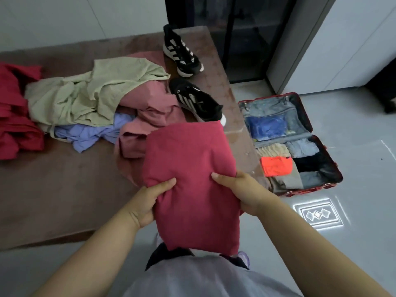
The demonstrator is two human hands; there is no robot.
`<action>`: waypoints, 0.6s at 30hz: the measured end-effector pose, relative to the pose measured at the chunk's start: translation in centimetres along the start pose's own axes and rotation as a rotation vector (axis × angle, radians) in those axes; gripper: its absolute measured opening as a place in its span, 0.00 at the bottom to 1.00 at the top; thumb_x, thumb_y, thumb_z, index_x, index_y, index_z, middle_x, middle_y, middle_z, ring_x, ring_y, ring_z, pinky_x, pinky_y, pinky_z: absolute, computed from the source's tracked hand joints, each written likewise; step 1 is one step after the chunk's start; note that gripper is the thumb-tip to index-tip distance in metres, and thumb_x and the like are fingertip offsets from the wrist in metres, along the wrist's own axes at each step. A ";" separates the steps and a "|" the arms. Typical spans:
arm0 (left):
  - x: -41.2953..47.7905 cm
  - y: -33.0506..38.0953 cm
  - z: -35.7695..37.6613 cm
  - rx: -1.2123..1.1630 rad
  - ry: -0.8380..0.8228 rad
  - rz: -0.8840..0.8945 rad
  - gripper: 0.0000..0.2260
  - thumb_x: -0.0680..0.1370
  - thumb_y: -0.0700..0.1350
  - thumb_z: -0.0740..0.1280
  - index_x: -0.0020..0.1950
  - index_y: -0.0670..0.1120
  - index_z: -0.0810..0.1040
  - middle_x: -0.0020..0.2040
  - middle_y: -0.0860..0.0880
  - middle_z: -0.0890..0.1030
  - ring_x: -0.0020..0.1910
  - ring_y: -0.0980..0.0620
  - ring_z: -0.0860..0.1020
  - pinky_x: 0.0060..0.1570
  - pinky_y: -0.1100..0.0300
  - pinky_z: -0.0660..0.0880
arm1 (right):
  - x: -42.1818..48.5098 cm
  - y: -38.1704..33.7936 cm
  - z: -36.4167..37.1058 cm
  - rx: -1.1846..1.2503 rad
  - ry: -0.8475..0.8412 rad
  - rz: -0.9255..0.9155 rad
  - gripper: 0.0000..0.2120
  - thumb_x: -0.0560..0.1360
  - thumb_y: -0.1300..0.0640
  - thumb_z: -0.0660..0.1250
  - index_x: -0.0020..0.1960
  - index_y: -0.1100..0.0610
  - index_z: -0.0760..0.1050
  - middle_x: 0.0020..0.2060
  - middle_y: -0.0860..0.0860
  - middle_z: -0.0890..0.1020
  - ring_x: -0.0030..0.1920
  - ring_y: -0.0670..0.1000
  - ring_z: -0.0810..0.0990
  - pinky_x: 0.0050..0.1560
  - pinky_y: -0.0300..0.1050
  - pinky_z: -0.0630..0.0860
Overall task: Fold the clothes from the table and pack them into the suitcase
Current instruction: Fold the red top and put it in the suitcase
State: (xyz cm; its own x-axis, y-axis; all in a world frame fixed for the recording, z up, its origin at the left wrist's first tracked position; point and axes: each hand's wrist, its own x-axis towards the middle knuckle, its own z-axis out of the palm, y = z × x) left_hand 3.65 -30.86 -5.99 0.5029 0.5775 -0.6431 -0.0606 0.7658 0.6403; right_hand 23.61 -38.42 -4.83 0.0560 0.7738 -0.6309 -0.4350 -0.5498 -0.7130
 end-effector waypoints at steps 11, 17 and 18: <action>4.2 -4.3 17.6 0.104 -0.087 -0.025 0.12 0.63 0.41 0.77 0.46 0.43 0.83 0.44 0.45 0.85 0.40 0.50 0.83 0.40 0.56 0.81 | -7.0 -3.2 -17.0 0.114 0.085 -0.108 0.09 0.72 0.62 0.68 0.53 0.57 0.78 0.44 0.53 0.85 0.42 0.51 0.84 0.46 0.47 0.82; 10.4 -4.8 25.3 0.271 -0.153 -0.076 0.13 0.66 0.43 0.71 0.50 0.44 0.80 0.42 0.47 0.85 0.38 0.51 0.83 0.39 0.58 0.81 | -7.7 -4.3 -24.7 0.232 0.207 -0.118 0.06 0.74 0.62 0.67 0.50 0.55 0.78 0.40 0.53 0.85 0.39 0.51 0.84 0.43 0.49 0.82; 11.8 -4.7 26.4 0.303 -0.171 -0.106 0.14 0.66 0.42 0.73 0.51 0.45 0.80 0.42 0.46 0.85 0.39 0.51 0.83 0.40 0.57 0.81 | -7.4 -4.5 -25.9 0.255 0.227 -0.112 0.06 0.74 0.62 0.67 0.50 0.55 0.78 0.39 0.52 0.85 0.38 0.51 0.84 0.42 0.49 0.82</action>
State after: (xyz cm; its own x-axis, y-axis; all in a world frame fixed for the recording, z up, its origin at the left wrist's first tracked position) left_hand 32.61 -35.10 -5.49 0.6315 0.4241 -0.6491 0.2448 0.6853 0.6859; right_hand 48.42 -49.81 -4.85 0.3020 0.7197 -0.6252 -0.6234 -0.3471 -0.7007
